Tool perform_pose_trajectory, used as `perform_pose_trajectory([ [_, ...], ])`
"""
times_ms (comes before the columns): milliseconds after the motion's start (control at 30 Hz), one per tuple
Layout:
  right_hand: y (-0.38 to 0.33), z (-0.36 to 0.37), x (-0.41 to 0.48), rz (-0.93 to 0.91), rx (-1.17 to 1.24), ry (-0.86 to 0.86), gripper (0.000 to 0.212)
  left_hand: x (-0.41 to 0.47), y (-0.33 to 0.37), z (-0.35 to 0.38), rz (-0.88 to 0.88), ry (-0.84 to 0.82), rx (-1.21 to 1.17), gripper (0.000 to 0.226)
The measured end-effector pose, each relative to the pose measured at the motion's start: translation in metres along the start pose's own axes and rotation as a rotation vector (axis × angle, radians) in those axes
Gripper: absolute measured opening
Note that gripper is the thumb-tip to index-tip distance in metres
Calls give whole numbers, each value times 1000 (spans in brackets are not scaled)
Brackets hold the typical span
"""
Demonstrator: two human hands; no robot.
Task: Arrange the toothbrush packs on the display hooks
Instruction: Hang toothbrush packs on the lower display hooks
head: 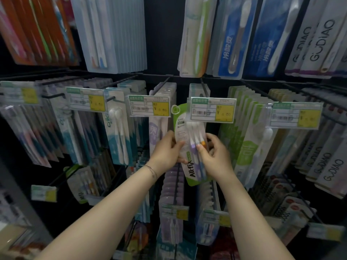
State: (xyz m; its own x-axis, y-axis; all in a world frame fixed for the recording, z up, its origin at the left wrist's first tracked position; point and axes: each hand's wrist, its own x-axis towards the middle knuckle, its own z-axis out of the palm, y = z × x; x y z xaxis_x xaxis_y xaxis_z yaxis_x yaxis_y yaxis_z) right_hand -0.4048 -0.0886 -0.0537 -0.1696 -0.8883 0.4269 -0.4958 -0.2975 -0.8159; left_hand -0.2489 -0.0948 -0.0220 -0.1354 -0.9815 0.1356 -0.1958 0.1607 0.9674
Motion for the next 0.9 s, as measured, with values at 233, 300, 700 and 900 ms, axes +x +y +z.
perform_pose_trajectory([
  [233,-24,-9,-28,-5,156,31,11,-21,2,-14,55,-17,18,12],
  [300,-30,-8,-33,53,156,10,10,-29,3,-20,54,-11,44,12],
  [700,-67,47,-112,109,211,26,18,-98,-27,-79,82,16,126,10],
  [900,-77,88,-149,123,214,10,18,-139,-51,-116,94,69,156,10],
])
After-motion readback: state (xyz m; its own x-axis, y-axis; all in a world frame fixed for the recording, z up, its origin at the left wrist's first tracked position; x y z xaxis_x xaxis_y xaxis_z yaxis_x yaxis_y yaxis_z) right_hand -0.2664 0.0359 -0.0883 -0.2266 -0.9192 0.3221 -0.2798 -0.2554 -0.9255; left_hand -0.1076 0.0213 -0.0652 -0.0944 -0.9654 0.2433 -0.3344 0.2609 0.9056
